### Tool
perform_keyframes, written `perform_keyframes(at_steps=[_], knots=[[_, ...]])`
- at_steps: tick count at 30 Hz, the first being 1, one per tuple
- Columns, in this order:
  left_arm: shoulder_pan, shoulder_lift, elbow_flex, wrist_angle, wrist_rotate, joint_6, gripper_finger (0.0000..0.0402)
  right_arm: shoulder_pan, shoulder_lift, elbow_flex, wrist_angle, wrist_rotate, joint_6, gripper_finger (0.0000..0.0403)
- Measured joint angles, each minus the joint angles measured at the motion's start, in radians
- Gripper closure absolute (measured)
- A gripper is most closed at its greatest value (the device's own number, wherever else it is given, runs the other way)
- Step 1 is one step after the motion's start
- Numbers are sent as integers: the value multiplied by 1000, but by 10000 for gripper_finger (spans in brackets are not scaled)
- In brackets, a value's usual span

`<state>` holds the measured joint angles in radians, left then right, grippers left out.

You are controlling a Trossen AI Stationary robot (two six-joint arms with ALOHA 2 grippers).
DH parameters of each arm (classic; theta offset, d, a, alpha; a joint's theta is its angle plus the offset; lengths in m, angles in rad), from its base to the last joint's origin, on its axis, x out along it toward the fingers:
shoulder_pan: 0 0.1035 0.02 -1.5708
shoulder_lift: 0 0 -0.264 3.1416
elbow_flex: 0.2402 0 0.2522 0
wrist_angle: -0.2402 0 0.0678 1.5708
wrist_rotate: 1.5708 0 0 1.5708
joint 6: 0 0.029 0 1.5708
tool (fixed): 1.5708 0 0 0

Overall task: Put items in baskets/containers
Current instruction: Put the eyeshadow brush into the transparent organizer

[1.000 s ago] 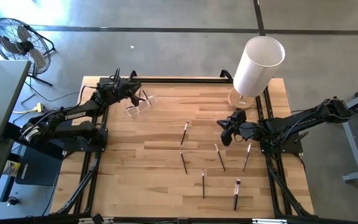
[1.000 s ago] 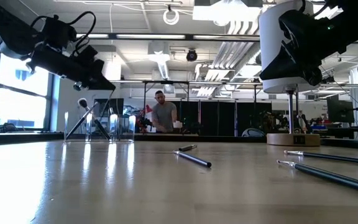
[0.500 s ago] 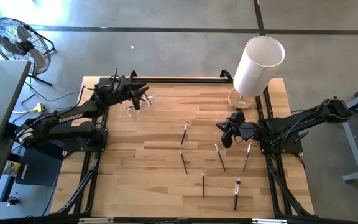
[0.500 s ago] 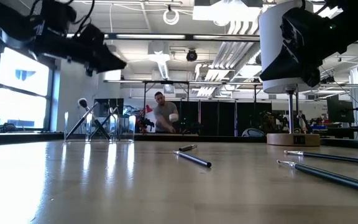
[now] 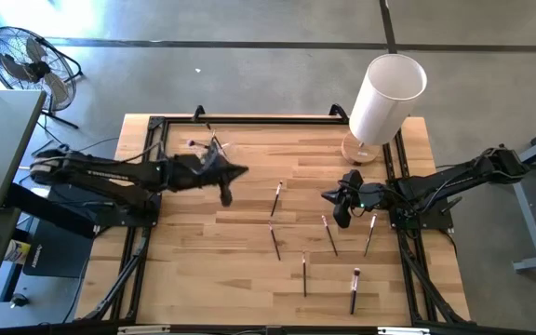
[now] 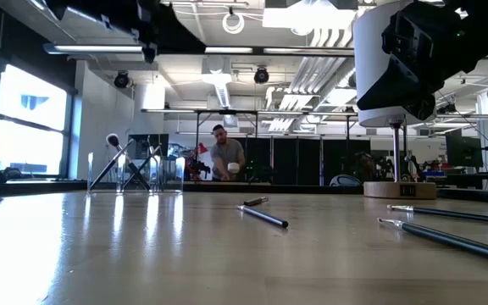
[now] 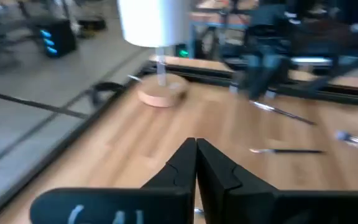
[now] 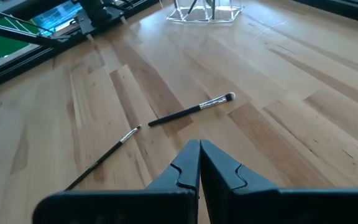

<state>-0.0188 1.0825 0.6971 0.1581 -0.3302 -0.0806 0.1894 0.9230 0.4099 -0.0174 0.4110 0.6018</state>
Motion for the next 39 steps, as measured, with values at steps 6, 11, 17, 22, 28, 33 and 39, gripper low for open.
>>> perform_keyframes(at_steps=[6, 11, 17, 22, 28, 33, 39], knots=[[-125, 134, 74, -171, -17, -228, 400, 0, 0, 0, 1, -34, -6, 401], [-194, 168, 77, -369, 53, -479, 400, 2, 21, 34, -28, -115, 22, 402], [-307, 173, 76, -641, 58, -609, 401, -7, 185, 216, -237, -113, 66, 402], [-408, 162, 75, -768, 58, -654, 401, -26, 393, 427, -558, -177, 233, 402], [-503, 149, 75, -876, 58, -717, 401, -34, 618, 608, -854, -273, 373, 391], [-580, 145, 75, -954, 59, -756, 401, -34, 718, 630, -845, -343, 421, 354], [-655, 112, 75, -974, 50, -781, 401, -52, 750, 596, -825, -331, 449, 310]])
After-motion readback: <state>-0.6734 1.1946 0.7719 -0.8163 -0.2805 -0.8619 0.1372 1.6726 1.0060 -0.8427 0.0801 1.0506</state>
